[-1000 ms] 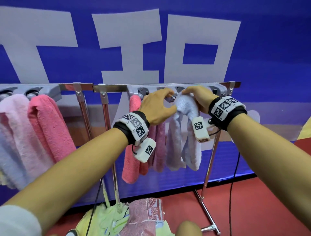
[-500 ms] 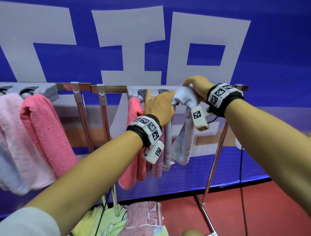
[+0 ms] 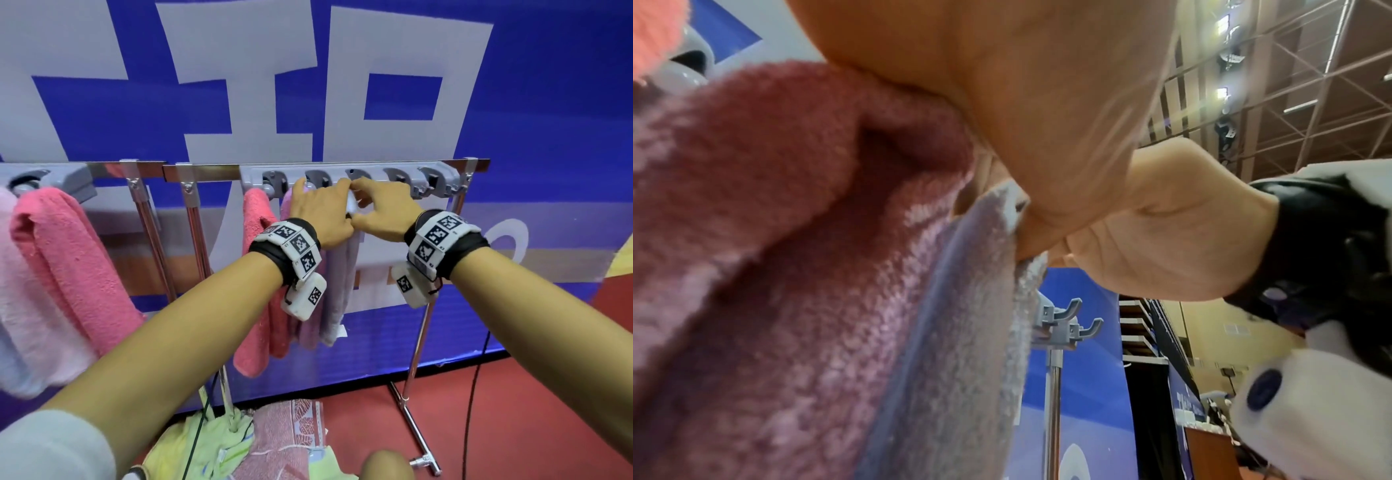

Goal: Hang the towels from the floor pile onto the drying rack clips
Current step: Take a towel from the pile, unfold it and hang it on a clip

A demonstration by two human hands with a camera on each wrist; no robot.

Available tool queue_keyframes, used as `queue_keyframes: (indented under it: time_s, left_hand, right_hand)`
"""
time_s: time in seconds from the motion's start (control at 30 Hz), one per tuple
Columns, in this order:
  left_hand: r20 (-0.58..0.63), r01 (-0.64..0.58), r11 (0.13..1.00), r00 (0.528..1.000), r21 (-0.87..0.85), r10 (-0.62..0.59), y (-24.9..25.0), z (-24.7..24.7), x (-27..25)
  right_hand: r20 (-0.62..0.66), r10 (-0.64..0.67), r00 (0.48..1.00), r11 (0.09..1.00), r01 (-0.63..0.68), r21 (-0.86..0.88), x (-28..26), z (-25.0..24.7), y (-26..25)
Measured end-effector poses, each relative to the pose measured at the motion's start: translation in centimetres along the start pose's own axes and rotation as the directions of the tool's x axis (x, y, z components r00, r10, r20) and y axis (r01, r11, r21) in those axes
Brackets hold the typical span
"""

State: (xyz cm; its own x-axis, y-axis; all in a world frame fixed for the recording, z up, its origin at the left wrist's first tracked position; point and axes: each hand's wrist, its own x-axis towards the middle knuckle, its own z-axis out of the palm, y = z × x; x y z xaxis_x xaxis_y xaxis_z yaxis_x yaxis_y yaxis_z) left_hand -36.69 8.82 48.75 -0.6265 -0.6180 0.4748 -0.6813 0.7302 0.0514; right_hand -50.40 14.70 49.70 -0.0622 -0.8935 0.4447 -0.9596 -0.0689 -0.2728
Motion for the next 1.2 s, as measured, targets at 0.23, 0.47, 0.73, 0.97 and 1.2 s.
queue_keyframes:
  time_s: [0.23, 0.47, 0.73, 0.97, 1.2]
  left_hand:
    - [0.158, 0.015, 0.996, 0.988, -0.086, -0.001, -0.2, -0.6, 0.2]
    - [0.182, 0.014, 0.994, 0.983, -0.111, 0.007, -0.7, -0.3, 0.8]
    - [0.094, -0.038, 0.971, 0.994, -0.237, 0.062, -2.0, -1.5, -1.7]
    - [0.001, -0.043, 0.912, 0.999, -0.407, 0.047, -5.0, -5.4, -3.1]
    - [-0.040, 0.026, 0.939, 0.998, -0.344, -0.043, -8.8, -6.7, -5.7]
  right_hand:
    - [0.039, 0.063, 0.997, 0.964, -0.050, -0.263, 0.4, 1.8, -0.7]
    - [0.070, 0.150, 0.986, 0.944, -0.122, -0.307, 0.9, 0.6, -1.8]
    - [0.207, 0.274, 0.939, 0.925, -0.199, -0.324, -1.1, -1.2, -2.0]
    - [0.079, 0.200, 0.977, 0.970, -0.186, -0.158, -1.7, -4.3, -4.9]
    - [0.049, 0.078, 0.996, 0.997, -0.078, -0.003, -1.5, -3.7, -9.4]
